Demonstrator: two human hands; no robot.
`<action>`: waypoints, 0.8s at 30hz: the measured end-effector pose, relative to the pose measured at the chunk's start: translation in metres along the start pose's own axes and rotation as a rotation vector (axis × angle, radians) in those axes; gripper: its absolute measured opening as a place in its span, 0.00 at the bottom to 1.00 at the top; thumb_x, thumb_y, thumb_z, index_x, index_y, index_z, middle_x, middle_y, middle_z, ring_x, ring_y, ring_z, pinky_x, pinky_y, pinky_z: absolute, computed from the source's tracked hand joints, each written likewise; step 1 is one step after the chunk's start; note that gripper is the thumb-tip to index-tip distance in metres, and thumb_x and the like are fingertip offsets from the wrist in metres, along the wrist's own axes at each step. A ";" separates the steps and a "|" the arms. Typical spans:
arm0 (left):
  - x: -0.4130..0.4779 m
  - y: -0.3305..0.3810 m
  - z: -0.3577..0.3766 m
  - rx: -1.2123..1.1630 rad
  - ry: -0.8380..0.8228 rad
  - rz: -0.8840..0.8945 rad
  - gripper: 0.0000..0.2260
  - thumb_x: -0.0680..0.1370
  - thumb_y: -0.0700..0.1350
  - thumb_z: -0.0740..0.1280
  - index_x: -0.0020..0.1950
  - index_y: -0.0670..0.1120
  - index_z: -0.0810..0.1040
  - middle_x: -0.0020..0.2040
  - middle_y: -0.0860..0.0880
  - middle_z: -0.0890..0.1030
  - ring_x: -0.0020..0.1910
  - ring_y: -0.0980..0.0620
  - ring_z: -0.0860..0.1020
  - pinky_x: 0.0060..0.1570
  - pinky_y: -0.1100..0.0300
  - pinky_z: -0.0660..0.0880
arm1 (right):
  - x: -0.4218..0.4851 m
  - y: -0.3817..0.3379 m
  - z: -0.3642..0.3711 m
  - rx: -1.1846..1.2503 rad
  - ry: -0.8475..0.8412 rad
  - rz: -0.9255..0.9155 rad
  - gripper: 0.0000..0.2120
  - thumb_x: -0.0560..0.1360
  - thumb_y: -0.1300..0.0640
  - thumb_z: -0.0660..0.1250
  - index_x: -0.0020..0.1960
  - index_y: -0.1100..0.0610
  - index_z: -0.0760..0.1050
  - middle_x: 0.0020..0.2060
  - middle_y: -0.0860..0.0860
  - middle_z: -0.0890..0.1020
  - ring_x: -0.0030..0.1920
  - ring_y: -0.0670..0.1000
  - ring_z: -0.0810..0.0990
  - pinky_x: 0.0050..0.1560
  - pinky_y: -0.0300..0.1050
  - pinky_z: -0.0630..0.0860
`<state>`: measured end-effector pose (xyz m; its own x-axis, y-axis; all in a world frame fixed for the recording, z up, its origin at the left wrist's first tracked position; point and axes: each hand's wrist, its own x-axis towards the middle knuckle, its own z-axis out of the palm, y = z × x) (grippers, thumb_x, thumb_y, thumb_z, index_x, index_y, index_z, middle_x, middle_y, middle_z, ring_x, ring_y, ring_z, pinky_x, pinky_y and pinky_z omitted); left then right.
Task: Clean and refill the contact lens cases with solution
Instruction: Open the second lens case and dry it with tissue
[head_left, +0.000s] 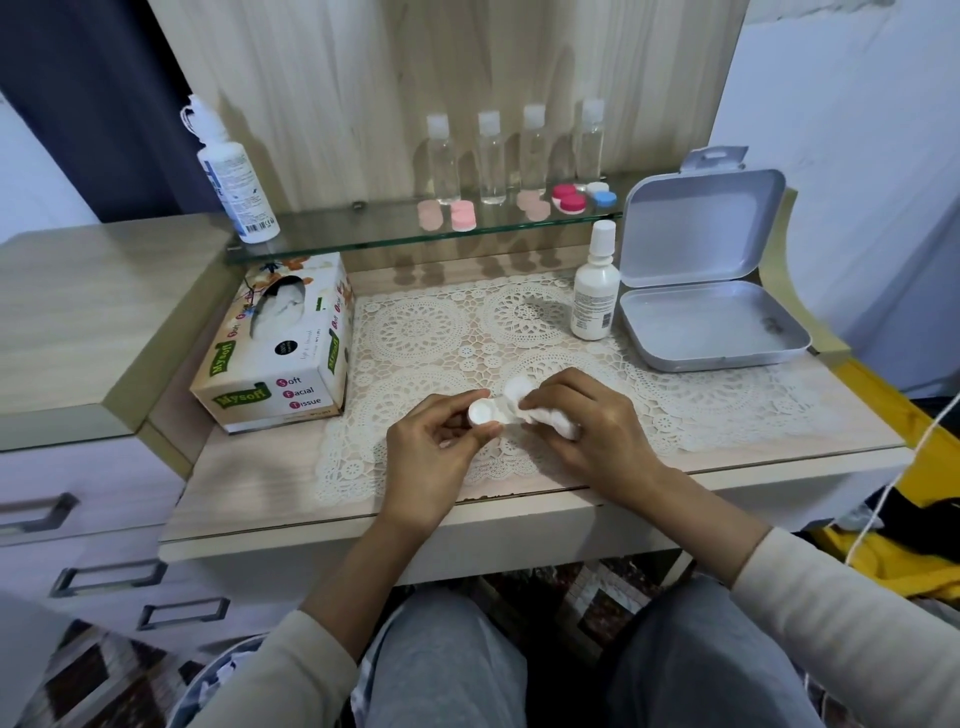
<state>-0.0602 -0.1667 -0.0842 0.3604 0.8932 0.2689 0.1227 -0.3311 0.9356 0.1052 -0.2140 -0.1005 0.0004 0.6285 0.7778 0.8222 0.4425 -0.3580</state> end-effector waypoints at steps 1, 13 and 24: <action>0.000 0.001 0.000 0.029 0.006 0.008 0.16 0.67 0.39 0.74 0.49 0.55 0.79 0.44 0.52 0.81 0.41 0.59 0.78 0.47 0.66 0.76 | 0.000 -0.001 -0.001 0.018 0.012 0.026 0.11 0.70 0.54 0.71 0.44 0.63 0.81 0.38 0.56 0.80 0.37 0.48 0.77 0.35 0.37 0.73; 0.012 0.020 -0.009 0.332 0.016 0.079 0.12 0.68 0.52 0.75 0.47 0.48 0.82 0.38 0.56 0.83 0.39 0.63 0.80 0.49 0.59 0.77 | 0.008 -0.006 -0.020 0.121 0.058 0.249 0.10 0.67 0.60 0.72 0.48 0.62 0.82 0.42 0.53 0.83 0.43 0.42 0.78 0.44 0.25 0.69; 0.013 0.025 -0.008 0.078 -0.132 -0.108 0.17 0.67 0.58 0.65 0.41 0.45 0.83 0.31 0.51 0.82 0.30 0.58 0.80 0.33 0.69 0.74 | 0.012 -0.012 -0.023 0.319 0.011 0.453 0.09 0.63 0.59 0.78 0.41 0.55 0.81 0.35 0.44 0.81 0.36 0.43 0.78 0.37 0.35 0.73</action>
<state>-0.0599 -0.1605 -0.0553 0.4585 0.8790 0.1307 0.2369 -0.2627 0.9353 0.1082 -0.2263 -0.0753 0.3216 0.7949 0.5144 0.5254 0.3022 -0.7954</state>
